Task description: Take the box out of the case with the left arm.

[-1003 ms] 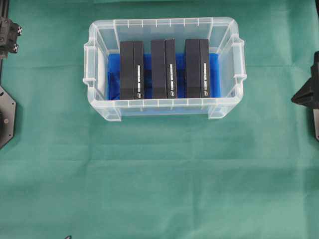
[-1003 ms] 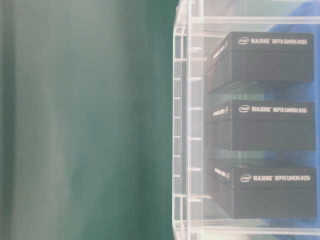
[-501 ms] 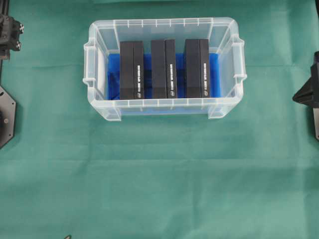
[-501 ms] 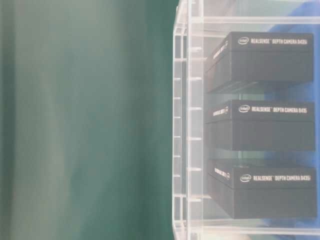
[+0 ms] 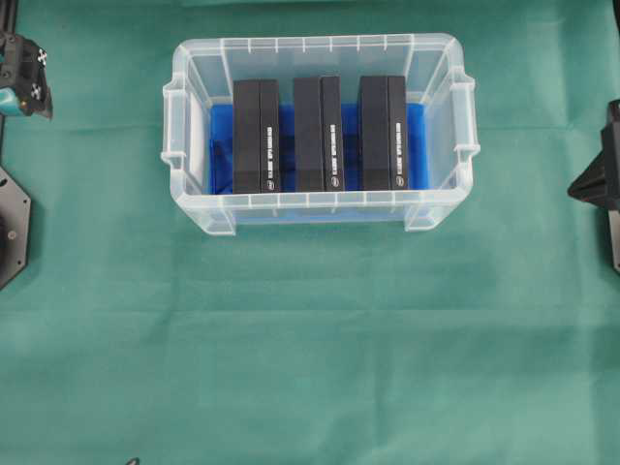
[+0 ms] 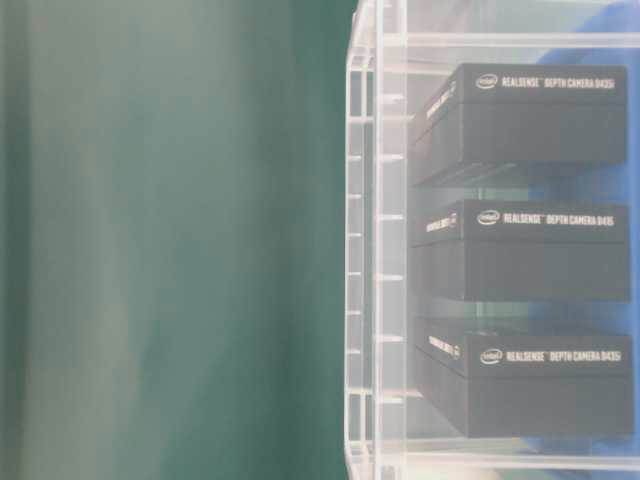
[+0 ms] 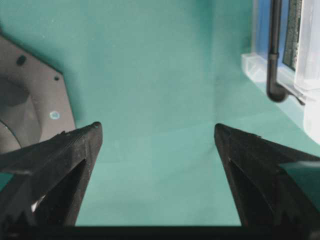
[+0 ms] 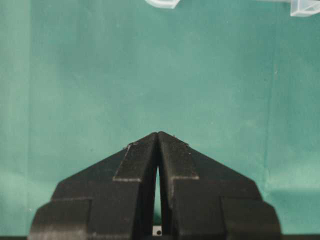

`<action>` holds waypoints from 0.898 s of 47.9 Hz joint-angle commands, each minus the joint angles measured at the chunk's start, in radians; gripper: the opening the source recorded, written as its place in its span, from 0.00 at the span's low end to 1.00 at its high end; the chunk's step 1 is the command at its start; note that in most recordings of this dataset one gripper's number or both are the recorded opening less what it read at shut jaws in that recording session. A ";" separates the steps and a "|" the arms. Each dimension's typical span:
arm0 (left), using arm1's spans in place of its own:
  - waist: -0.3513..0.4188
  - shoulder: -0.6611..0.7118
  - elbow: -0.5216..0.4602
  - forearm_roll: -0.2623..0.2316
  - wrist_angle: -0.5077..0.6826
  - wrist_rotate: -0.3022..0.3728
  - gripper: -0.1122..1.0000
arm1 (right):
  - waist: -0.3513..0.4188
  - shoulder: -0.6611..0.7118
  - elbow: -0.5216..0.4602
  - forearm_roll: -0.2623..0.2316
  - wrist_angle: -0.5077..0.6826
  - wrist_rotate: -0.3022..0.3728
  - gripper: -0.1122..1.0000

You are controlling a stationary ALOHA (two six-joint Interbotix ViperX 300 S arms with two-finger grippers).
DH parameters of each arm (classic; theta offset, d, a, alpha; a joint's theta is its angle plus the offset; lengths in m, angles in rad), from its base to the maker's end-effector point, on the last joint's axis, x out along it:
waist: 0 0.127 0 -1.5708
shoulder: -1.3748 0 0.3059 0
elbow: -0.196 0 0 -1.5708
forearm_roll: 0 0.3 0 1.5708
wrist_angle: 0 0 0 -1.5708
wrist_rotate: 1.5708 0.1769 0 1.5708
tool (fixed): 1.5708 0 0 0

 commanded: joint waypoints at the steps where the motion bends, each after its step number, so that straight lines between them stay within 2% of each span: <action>1: -0.006 -0.002 -0.009 0.000 0.000 0.002 0.97 | -0.002 0.006 -0.031 -0.002 -0.002 0.003 0.16; 10: -0.008 -0.002 -0.009 0.000 0.003 0.002 0.98 | -0.002 0.006 -0.032 0.000 -0.002 0.003 0.16; 22: -0.048 0.040 -0.028 0.000 0.005 0.000 0.97 | -0.002 0.006 -0.035 -0.002 -0.002 0.003 0.16; 43: -0.049 0.058 -0.034 0.002 0.017 -0.015 0.97 | -0.002 0.006 -0.041 -0.002 0.002 0.003 0.16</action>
